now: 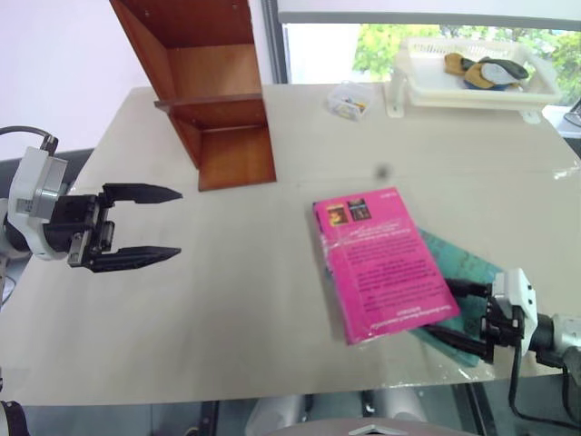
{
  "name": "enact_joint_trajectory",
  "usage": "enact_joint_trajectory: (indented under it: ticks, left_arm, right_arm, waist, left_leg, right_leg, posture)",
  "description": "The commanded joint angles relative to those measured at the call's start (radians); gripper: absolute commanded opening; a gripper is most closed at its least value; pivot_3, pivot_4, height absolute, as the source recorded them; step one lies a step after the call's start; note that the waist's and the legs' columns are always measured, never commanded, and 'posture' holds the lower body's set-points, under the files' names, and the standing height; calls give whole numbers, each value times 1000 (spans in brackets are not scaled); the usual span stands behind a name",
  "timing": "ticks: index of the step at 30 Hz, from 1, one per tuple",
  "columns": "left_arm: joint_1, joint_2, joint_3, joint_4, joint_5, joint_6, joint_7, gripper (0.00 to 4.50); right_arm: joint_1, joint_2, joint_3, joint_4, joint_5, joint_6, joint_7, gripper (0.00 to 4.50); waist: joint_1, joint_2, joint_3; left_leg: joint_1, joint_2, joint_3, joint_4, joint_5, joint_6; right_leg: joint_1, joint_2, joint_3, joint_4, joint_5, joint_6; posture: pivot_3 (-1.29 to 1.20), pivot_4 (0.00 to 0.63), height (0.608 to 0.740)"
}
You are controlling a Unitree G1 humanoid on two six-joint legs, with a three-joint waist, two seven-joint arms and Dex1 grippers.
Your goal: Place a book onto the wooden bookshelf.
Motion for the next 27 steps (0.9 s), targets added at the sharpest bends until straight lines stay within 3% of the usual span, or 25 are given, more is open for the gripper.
enact_joint_trajectory:
  ticks: [1, 27]
  left_arm:
    - [-13, 9, 21, 1, -12, -13, -4, 4441]
    - [-25, 3, -1, 12, -10, -27, -4, 4441]
  right_arm:
    - [-13, 2, 24, -22, -1, 10, -17, 4500]
    - [-24, -13, 64, -126, 41, 106, -67, 4500]
  waist:
    - [0, 0, 0]
    - [0, -1, 0]
  left_leg:
    - [0, 0, 0, 0, 0, 0]
    - [0, 0, 0, 0, 0, 0]
  right_leg:
    - [0, 0, 0, 0, 0, 0]
    - [0, 0, 0, 0, 0, 0]
  posture:
    - [0, 150, 740]
    - [0, 150, 740]
